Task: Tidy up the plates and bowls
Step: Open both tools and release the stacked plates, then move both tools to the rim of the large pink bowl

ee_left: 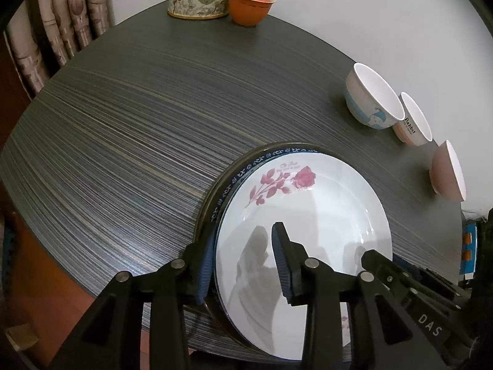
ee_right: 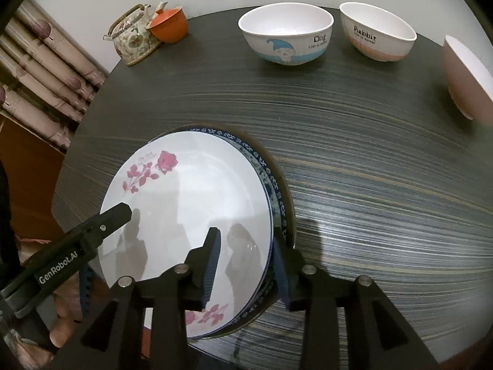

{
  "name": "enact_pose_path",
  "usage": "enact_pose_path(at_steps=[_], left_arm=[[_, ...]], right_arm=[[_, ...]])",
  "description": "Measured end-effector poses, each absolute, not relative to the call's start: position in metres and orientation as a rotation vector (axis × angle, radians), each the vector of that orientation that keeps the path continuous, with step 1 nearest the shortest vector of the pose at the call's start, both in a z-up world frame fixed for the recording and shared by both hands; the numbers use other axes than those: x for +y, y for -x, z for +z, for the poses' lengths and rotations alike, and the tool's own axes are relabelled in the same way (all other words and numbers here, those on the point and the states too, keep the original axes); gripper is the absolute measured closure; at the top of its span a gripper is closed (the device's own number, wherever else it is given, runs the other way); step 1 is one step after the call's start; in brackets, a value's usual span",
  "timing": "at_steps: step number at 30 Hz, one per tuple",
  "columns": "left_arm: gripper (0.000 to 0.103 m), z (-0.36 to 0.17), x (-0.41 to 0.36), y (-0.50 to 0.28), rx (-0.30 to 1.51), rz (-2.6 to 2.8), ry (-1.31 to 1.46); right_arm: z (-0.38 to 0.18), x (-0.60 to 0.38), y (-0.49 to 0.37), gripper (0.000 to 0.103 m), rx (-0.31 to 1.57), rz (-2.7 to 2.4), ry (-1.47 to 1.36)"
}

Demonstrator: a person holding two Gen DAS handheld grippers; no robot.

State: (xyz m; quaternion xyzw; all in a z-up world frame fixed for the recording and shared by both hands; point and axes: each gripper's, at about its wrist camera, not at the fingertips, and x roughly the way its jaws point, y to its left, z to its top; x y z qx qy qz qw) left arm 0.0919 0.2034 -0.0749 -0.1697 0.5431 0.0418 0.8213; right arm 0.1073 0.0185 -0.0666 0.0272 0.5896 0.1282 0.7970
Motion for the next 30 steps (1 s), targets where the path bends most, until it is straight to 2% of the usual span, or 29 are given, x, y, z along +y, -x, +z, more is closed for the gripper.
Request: enact_pose_path(at_steps=[8, 12, 22, 30], left_arm=[[0.066, -0.073, 0.203, -0.090, 1.145, 0.096, 0.344], [0.061, -0.062, 0.200, -0.086, 1.085, 0.087, 0.320], [0.047, -0.049, 0.198, -0.081, 1.019, 0.105, 0.271], [0.044, -0.049, 0.199, -0.081, 1.020, 0.114, 0.256]], right_arm=[[-0.062, 0.028, -0.107, 0.068, 1.252, 0.254, 0.001], [-0.058, 0.024, -0.104, 0.068, 1.238, 0.254, 0.003], [-0.032, 0.013, -0.089, 0.068, 1.076, 0.182, 0.090], [-0.017, -0.015, -0.079, 0.068, 1.021, 0.144, 0.074]])
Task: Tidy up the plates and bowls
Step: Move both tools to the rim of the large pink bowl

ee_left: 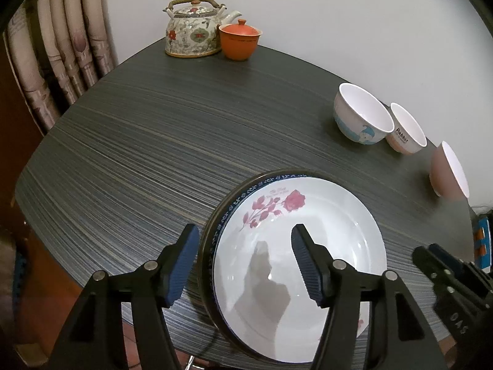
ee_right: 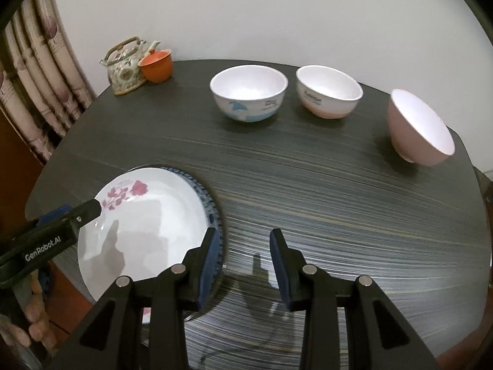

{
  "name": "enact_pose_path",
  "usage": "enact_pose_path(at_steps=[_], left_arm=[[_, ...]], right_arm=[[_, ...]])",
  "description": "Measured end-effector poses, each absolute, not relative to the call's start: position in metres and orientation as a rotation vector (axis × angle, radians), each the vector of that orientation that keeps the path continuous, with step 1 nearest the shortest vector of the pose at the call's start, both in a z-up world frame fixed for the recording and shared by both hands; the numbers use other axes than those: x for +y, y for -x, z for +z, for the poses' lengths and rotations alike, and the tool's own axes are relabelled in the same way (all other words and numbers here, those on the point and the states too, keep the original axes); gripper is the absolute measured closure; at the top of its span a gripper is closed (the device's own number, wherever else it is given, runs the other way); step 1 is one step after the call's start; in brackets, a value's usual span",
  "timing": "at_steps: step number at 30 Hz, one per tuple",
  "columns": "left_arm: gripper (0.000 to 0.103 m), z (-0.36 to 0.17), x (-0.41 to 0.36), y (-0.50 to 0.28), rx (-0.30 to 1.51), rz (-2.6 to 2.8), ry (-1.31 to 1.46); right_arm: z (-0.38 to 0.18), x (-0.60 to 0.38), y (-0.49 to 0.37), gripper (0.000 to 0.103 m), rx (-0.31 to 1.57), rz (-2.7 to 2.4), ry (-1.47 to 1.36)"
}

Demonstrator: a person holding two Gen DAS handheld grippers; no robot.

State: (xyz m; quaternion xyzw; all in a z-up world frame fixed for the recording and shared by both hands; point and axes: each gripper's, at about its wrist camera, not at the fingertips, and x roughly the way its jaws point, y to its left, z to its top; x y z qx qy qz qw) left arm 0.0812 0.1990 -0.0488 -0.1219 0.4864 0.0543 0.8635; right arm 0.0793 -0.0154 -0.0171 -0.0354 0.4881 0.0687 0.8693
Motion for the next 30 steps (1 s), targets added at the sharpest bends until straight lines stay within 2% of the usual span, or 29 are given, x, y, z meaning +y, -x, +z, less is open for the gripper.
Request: enact_pose_path(at_steps=[17, 25, 30], left_arm=[[0.041, -0.045, 0.192, -0.081, 0.965, 0.288, 0.076], [0.040, -0.006, 0.130, -0.095, 0.921, 0.205, 0.024], [0.036, 0.016, 0.070, -0.120, 0.920, 0.038, -0.014]], right_arm=[[-0.020, -0.141, -0.089, 0.068, 1.032, 0.011, -0.072], [-0.019, -0.214, -0.101, 0.068, 1.049, 0.004, -0.235], [-0.006, -0.258, -0.110, 0.068, 1.035, 0.014, -0.307]])
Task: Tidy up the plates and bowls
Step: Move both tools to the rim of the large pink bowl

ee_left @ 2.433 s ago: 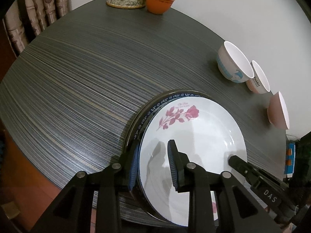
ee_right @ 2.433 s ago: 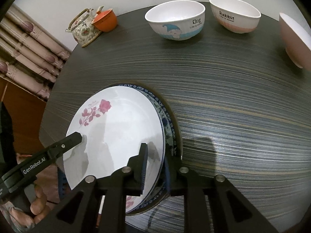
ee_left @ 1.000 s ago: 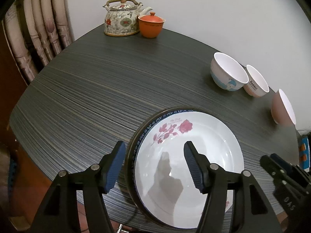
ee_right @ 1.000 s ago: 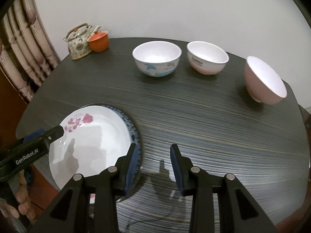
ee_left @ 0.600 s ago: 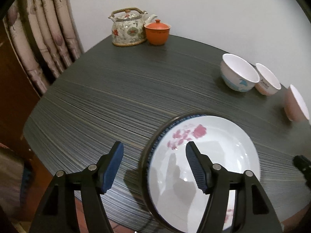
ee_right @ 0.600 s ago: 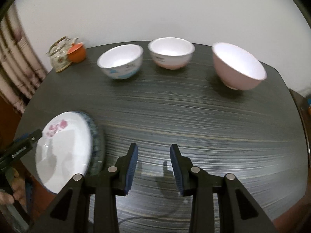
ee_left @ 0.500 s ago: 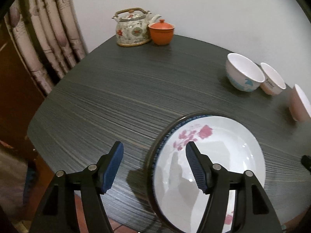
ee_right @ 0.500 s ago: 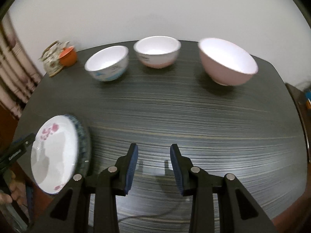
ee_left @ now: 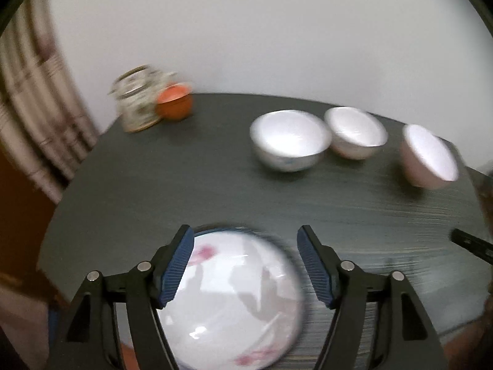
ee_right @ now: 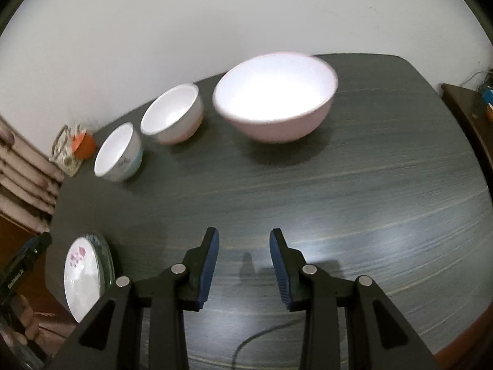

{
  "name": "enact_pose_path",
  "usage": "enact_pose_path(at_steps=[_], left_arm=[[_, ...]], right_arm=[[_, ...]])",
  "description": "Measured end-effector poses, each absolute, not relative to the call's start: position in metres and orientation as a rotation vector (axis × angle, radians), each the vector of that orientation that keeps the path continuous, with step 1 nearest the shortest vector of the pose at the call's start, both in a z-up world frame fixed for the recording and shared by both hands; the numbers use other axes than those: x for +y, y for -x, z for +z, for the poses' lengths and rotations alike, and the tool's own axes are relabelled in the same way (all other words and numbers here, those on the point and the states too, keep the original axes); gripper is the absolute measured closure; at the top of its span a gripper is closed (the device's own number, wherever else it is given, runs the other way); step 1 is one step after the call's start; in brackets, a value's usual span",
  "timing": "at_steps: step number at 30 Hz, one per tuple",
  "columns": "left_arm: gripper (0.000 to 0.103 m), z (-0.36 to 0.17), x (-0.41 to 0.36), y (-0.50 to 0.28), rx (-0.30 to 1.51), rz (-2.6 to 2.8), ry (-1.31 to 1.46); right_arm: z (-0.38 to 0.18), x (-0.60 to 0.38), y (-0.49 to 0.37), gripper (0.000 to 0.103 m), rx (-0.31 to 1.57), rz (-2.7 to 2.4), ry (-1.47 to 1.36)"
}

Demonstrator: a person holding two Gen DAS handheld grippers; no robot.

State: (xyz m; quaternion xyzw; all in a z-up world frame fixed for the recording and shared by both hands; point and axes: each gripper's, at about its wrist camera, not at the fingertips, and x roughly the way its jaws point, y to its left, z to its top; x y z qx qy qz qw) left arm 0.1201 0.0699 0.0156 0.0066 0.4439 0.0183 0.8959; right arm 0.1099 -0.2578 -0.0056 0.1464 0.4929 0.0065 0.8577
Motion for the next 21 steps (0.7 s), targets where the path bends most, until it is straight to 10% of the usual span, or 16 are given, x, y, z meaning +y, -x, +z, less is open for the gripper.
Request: enact_pose_path(at_steps=[21], left_arm=[[0.037, -0.015, -0.109, -0.287, 1.187, -0.275, 0.176]], right_arm=[[-0.011, -0.363, -0.224, 0.068, 1.043, -0.079, -0.501]])
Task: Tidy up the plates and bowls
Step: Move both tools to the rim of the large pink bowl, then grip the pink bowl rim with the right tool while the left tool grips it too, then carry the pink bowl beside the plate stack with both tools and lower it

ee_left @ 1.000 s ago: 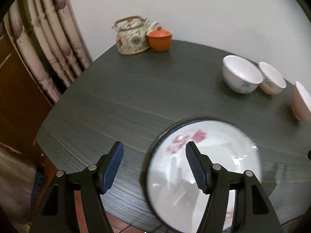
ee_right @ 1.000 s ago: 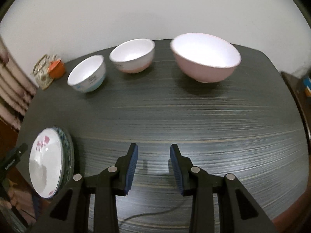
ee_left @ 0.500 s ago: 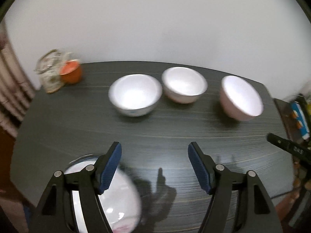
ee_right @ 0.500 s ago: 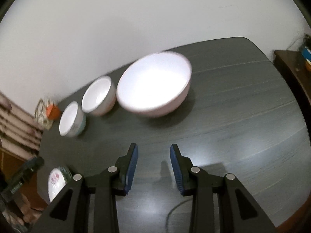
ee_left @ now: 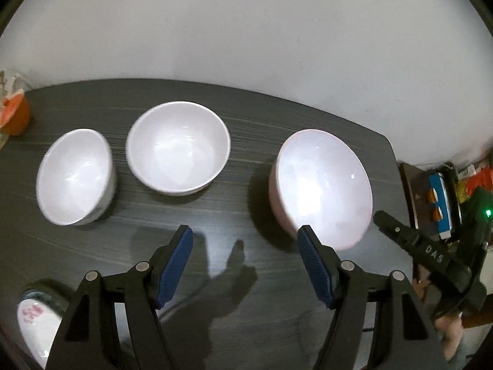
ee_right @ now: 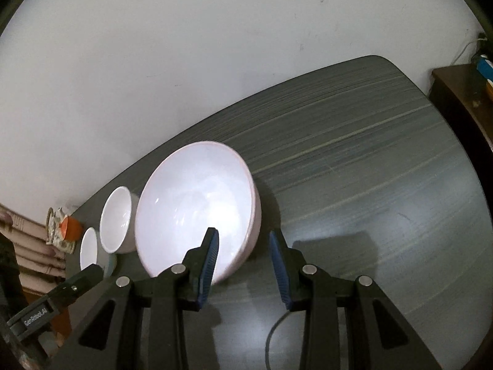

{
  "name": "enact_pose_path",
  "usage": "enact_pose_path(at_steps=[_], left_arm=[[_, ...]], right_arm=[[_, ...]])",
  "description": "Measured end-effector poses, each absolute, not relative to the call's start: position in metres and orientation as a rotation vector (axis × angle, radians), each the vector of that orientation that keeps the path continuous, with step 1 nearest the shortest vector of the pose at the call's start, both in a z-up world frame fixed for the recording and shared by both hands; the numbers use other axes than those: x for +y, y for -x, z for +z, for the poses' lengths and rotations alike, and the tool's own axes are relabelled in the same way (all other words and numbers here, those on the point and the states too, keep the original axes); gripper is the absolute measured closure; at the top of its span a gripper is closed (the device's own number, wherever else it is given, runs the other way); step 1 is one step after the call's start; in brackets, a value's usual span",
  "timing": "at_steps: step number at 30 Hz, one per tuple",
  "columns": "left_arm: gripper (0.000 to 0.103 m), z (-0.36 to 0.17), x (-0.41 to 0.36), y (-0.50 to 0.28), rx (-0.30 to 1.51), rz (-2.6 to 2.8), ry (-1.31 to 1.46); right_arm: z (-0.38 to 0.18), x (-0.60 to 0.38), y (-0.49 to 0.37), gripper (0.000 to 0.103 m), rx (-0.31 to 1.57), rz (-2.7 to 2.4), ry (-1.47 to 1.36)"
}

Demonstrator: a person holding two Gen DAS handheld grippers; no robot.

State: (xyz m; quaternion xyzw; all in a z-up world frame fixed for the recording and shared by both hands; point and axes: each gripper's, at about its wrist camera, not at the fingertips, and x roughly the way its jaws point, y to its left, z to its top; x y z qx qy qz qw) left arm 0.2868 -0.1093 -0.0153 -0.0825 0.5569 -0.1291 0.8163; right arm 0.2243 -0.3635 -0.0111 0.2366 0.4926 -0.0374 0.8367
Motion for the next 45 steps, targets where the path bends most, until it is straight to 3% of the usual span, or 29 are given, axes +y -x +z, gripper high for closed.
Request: enact_pose_path(at_steps=[9, 11, 14, 15, 18, 36, 45], left_arm=[[0.039, -0.051, -0.136, -0.323, 1.235, -0.260, 0.206], [0.047, -0.057, -0.143, -0.326, 1.241, -0.258, 0.191], [0.066, -0.069, -0.150, -0.329, 1.270, -0.269, 0.192], [0.077, -0.074, -0.151, -0.329, 1.282, -0.275, 0.199], [0.091, -0.081, -0.153, -0.327, 1.294, -0.317, 0.226], [0.092, -0.017, -0.101, -0.203, 1.195, -0.267, 0.042], [0.091, -0.028, -0.050, -0.135, 1.233, -0.236, 0.055]], right_arm=[[-0.036, -0.362, -0.245, 0.068, 1.081, -0.111, -0.479], [-0.039, -0.360, -0.245, 0.069, 1.076, -0.111, -0.475], [-0.044, -0.356, -0.245, 0.088, 1.082, -0.114, -0.464], [-0.044, -0.358, -0.242, 0.090, 1.078, -0.116, -0.459], [-0.039, -0.352, -0.234, 0.091, 1.063, -0.123, -0.440], [0.007, -0.279, -0.108, 0.091, 1.013, -0.033, -0.468], [-0.007, -0.243, -0.058, 0.091, 1.063, -0.002, -0.448]])
